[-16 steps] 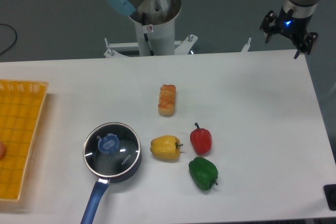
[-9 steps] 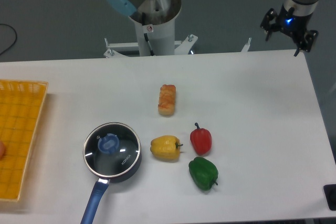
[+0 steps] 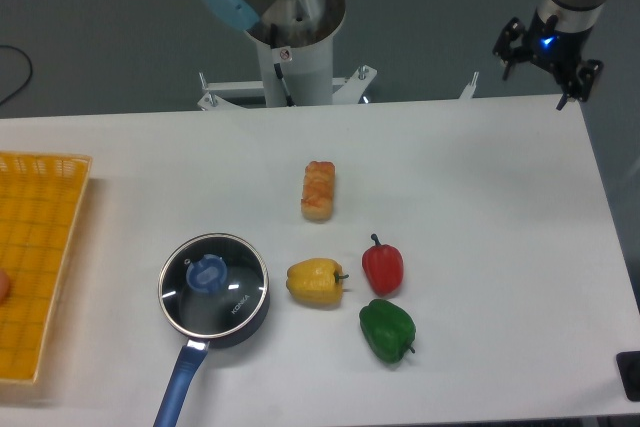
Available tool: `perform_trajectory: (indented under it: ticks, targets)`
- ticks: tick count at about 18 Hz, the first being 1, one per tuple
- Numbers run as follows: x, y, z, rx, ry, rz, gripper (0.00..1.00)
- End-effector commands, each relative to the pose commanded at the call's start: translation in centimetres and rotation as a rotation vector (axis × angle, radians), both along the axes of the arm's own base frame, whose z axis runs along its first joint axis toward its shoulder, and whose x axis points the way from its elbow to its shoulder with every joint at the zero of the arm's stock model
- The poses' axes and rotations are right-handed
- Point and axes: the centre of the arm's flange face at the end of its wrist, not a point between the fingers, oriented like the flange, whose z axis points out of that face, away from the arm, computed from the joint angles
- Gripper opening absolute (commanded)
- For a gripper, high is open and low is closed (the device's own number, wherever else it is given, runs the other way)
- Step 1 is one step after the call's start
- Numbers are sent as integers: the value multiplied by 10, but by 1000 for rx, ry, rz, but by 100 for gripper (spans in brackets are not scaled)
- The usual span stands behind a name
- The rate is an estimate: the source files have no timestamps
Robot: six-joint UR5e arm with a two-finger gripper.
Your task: Open the lid
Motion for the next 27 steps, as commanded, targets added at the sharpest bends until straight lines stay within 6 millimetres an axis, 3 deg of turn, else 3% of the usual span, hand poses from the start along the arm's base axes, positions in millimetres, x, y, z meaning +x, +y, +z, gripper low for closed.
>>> perform_trajectory:
  ticks: [3, 8, 13, 17, 27]
  targets:
    - [15, 34, -4, -3, -5, 49, 100]
    - [38, 62, -8, -2, -20, 49, 100]
    - [75, 126, -12, 41, -46, 98, 100]
    - [123, 186, -13, 57, -61, 130, 100]
    - [236, 303, -16, 48, -62, -78, 100]
